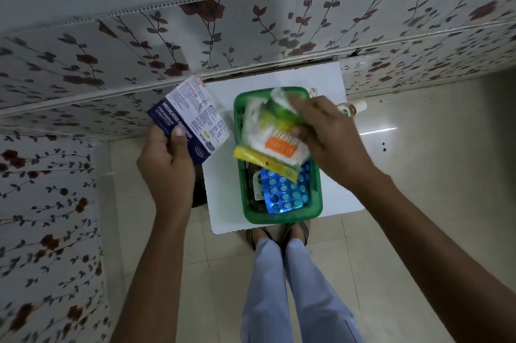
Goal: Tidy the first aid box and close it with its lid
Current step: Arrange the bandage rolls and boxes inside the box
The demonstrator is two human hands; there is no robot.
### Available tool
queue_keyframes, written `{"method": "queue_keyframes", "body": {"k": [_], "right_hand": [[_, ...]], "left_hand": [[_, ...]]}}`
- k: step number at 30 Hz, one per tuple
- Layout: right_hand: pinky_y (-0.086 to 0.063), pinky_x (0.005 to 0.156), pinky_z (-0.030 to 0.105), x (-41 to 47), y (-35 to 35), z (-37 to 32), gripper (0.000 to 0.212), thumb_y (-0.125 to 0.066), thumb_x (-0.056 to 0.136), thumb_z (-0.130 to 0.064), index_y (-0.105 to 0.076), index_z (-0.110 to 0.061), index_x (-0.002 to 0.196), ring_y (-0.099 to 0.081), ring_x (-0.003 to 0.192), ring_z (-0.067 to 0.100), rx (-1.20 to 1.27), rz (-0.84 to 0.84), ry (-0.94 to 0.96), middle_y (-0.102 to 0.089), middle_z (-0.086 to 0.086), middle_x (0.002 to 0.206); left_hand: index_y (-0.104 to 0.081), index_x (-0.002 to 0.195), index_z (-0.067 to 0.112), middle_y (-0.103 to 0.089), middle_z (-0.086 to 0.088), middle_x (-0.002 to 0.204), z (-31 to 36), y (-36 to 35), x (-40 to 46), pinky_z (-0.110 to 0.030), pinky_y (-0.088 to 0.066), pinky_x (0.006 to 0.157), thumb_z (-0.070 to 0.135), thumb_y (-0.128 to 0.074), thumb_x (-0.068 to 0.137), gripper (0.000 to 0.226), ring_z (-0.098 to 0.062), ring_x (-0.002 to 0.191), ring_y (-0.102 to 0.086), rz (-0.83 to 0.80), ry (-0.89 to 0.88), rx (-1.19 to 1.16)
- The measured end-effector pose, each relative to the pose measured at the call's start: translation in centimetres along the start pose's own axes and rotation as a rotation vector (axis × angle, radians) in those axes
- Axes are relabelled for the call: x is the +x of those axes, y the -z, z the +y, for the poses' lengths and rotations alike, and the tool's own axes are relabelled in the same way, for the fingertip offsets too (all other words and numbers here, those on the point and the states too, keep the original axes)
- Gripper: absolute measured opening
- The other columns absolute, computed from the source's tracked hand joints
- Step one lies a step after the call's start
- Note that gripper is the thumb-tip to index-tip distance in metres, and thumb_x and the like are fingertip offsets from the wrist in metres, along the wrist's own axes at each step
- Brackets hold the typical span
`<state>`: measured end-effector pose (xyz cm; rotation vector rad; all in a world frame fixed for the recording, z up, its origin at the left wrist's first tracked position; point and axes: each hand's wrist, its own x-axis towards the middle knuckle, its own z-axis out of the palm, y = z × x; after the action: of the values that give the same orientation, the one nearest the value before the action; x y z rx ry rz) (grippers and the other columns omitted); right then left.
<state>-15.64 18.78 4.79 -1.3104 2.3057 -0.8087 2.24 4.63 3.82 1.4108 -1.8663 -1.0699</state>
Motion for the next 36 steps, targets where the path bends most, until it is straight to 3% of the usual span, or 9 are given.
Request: {"method": "queue_keyframes", "body": {"k": [4,10,15,19,26,29,31,34,36], "right_hand": [[-0.052,0.083,0.041,0.6,-2.3,0.4,0.045,-0.059,0.083,-0.005,-0.054,-0.013,0.127,-0.062,0.1,0.036,-0.149,-0.408,0.031,-0.065,0.017,0.114],[-0.055,0.06,0.043,0.8,-2.4,0.4,0.029,-0.054,0.074,0.008,-0.068,-0.006,0.096,-0.063,0.079,0.037,-0.205,-0.098,0.058,-0.068,0.017,0.092],[-0.053,0.081,0.042,-1.3,-3.9,0.4,0.057,-0.071,0.07,-0.01,-0.053,-0.013,0.124,-0.054,0.106,0.033,-0.353,-0.45,0.07,-0.057,0.016,0.119],[-0.056,0.067,0.045,-2.9,-6.5,0.7,0.082,-0.075,0.045,0.006,-0.053,-0.014,0.122,-0.054,0.099,0.04,-0.467,-0.411,0.091,-0.055,0.02,0.123],[-0.056,0.066,0.041,-3.4,-7.2,-0.3,0.078,-0.07,0.051,0.008,-0.051,-0.012,0.124,-0.051,0.11,0.04,-0.45,-0.387,0.018,-0.053,0.019,0.128],[-0.052,0.087,0.042,-1.9,-5.7,0.0,0.068,-0.064,0.072,0.0,-0.041,-0.015,0.134,-0.039,0.127,0.033,-0.319,-0.501,0.034,-0.039,0.014,0.142],[-0.046,0.092,0.036,-0.6,-3.2,0.5,0.049,-0.06,0.082,-0.007,-0.05,-0.012,0.129,-0.05,0.119,0.029,-0.15,-0.602,-0.01,-0.051,0.014,0.134],[-0.049,0.081,0.03,-0.4,0.5,1.5,0.026,-0.055,0.085,0.0,-0.068,-0.006,0.106,-0.066,0.089,0.027,0.037,-0.205,-0.135,-0.071,0.016,0.102],[-0.048,0.077,0.014,-1.5,2.1,2.4,0.021,-0.057,0.085,-0.001,-0.07,-0.011,0.098,-0.066,0.077,0.002,0.115,-0.024,-0.258,-0.073,0.005,0.09]], "left_hand": [[-0.058,0.107,0.021,-0.056,0.027,0.08,0.0,-0.5,-0.3,-0.014,-0.042,0.067,0.029,-0.045,0.093,0.021,0.017,0.072,-0.055,0.031,0.042,-0.02],[-0.057,0.109,0.022,-0.056,0.029,0.088,-0.2,-0.5,-0.6,-0.018,-0.047,0.073,0.03,-0.046,0.093,0.022,0.015,0.077,-0.058,0.007,0.041,-0.046],[-0.058,0.109,0.014,-0.06,0.019,0.093,-0.5,-0.8,-1.3,-0.008,-0.046,0.073,0.024,-0.046,0.094,0.021,0.013,0.082,-0.059,-0.03,0.063,-0.082],[-0.058,0.11,0.021,-0.063,0.016,0.097,-0.3,-1.1,-1.6,-0.013,-0.049,0.078,0.023,-0.047,0.094,0.02,0.009,0.087,-0.061,-0.037,0.103,-0.092],[-0.058,0.103,0.024,-0.063,0.016,0.096,0.4,-1.8,-1.9,-0.028,-0.051,0.081,0.024,-0.048,0.093,0.014,-0.002,0.089,-0.063,-0.094,0.136,-0.118],[-0.059,0.105,0.023,-0.067,0.004,0.098,0.9,-2.1,-2.1,-0.038,-0.053,0.082,0.026,-0.049,0.091,0.018,-0.013,0.091,-0.065,-0.201,0.131,-0.092],[-0.058,0.107,0.023,-0.069,-0.005,0.104,1.3,-2.5,-2.2,-0.037,-0.055,0.075,0.026,-0.049,0.09,0.019,-0.017,0.09,-0.066,-0.272,0.125,-0.091],[-0.057,0.11,0.014,-0.067,-0.002,0.102,2.0,-3.0,-1.9,-0.034,-0.052,0.071,0.025,-0.046,0.09,0.025,-0.015,0.084,-0.063,-0.284,0.028,-0.002],[-0.054,0.109,0.009,-0.064,-0.002,0.094,2.6,-3.3,-1.2,-0.034,-0.047,0.07,0.021,-0.044,0.091,0.024,-0.022,0.084,-0.062,-0.319,-0.071,0.09]]}}
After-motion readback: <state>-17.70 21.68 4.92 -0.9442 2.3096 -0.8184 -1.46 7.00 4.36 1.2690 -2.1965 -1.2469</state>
